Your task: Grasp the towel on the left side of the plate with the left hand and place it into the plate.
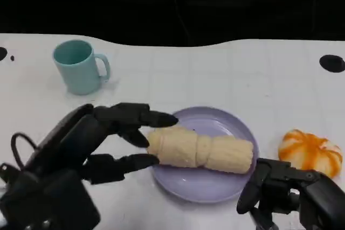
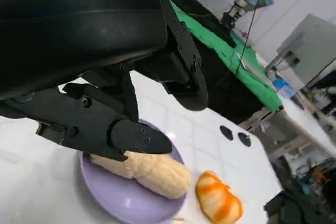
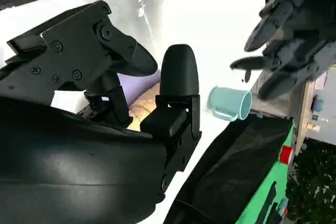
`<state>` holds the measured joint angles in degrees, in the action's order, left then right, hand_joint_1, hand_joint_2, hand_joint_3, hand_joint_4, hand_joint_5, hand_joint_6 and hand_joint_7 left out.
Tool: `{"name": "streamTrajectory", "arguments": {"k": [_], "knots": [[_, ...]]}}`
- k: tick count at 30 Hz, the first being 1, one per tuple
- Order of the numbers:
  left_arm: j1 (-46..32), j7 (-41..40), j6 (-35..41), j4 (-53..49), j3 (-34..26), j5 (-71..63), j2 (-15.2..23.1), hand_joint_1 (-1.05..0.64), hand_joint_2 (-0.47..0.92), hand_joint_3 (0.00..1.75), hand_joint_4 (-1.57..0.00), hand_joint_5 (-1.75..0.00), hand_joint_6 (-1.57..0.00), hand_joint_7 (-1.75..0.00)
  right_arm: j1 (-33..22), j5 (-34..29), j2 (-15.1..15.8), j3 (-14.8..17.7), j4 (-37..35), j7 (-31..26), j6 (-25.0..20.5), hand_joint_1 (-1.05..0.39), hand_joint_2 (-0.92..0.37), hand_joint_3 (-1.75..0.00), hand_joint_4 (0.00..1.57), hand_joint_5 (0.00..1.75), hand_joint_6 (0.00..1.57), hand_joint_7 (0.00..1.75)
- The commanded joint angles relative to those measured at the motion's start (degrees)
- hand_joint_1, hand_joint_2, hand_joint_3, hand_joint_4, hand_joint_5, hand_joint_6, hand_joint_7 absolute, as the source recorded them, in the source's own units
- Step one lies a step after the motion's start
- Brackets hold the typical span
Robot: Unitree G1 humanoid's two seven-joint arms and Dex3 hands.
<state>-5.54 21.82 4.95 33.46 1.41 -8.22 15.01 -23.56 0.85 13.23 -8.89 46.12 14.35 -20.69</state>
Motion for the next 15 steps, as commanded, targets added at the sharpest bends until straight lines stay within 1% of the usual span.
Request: {"name": "streamTrajectory", "arguments": {"k": [1,3,6,9,11,15], "knots": [[-5.5,-2.0,2.5,2.8,-2.6,6.4,-2.7,-0.07,0.48,1.14,-0.78,-1.32,-0.89,-0.82,0.0,0.2,0.4,0.1,-0.2,-0.1,0.1,-0.13,-0.56,-1.07,0.77,1.65,0.71,1.33],[-7.9,-1.8,5.7,3.9,-3.4,9.5,-3.1,-0.07,0.47,1.28,-0.80,-1.45,-0.84,-1.07,0.1,0.2,0.4,0.2,-0.4,0.0,0.4,-0.13,-0.56,-1.07,0.77,1.65,0.71,1.33],[-10.2,-1.9,10.2,5.4,-4.2,13.3,-3.5,-0.09,0.43,1.37,-0.80,-1.63,-0.81,-1.31,0.1,0.3,0.6,0.5,-0.4,0.1,0.3,-0.14,-0.56,-1.07,0.77,1.65,0.71,1.33],[-11.7,-2.5,13.9,6.5,-4.4,16.2,-4.1,-0.12,0.40,1.42,-0.78,-1.72,-0.78,-1.45,0.0,0.5,0.7,0.8,-0.5,0.2,0.6,-0.13,-0.56,-1.07,0.77,1.66,0.71,1.33],[-12.0,-3.7,16.8,7.1,-4.6,18.4,-5.1,-0.11,0.40,1.44,-0.77,-1.73,-0.77,-1.48,0.0,0.5,0.7,0.9,-0.7,0.3,0.8,-0.12,-0.56,-1.07,0.77,1.66,0.71,1.33],[-11.4,-5.9,23.9,7.5,-5.4,23.7,-7.0,-0.09,0.44,1.40,-0.79,-1.75,-0.76,-1.56,-0.1,0.3,0.8,0.8,-0.5,0.2,0.7,-0.13,-0.56,-1.07,0.77,1.66,0.71,1.33]]}}
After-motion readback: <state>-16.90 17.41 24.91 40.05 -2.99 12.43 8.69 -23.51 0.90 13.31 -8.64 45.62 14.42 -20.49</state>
